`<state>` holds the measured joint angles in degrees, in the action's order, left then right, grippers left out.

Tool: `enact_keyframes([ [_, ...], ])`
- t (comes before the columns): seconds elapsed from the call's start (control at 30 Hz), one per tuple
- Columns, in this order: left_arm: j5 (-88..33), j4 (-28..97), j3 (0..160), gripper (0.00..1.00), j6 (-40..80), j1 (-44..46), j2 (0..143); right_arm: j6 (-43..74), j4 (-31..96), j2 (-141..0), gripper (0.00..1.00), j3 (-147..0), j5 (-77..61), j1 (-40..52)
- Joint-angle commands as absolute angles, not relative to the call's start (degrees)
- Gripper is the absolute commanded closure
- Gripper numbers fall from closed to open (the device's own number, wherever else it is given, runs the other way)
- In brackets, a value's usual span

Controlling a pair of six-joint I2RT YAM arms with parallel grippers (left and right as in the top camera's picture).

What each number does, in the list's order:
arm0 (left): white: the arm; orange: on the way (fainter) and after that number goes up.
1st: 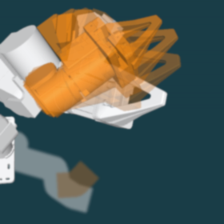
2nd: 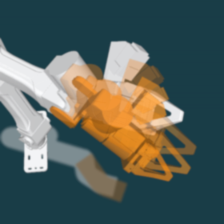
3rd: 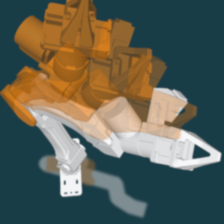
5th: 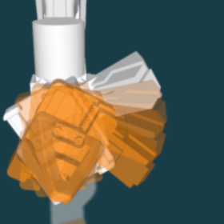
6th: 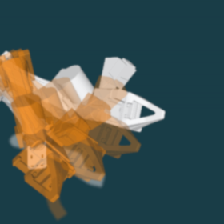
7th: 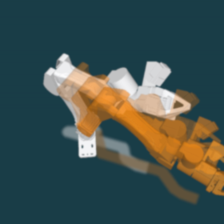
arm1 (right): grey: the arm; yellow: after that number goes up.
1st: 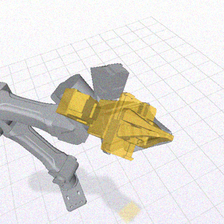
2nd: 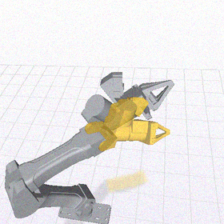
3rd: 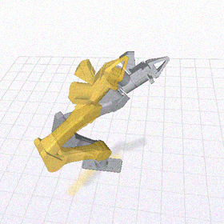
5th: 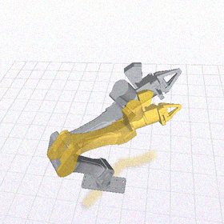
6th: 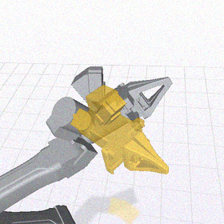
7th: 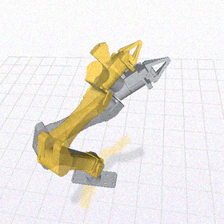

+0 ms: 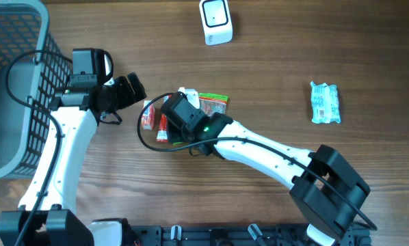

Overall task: Scan the item barcode
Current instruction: 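Move the right gripper to the green snack bag and grasp it, then pull the green snack bag rightward out of the row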

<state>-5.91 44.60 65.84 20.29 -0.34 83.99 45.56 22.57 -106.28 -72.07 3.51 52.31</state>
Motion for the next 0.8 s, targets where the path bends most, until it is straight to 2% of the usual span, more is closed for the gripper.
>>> enact_keyframes([
  [0.0,-6.4,44.4,65.5,0.0,20.4,-0.5,83.3,48.2,22.3,-107.3,0.96,-71.7,3.8,52.2],
  [0.27,-6.4,44.4,65.5,0.0,20.4,-0.5,83.3,51.0,22.5,-114.3,0.96,-71.7,4.3,51.7],
  [0.63,-6.4,44.4,65.5,0.0,20.4,-0.5,83.3,52.9,24.9,-114.9,0.96,-71.6,3.4,49.3],
  [0.77,-6.4,44.4,65.5,0.0,20.4,-0.5,83.3,52.5,29.4,-114.9,0.96,-71.6,4.7,47.9],
])
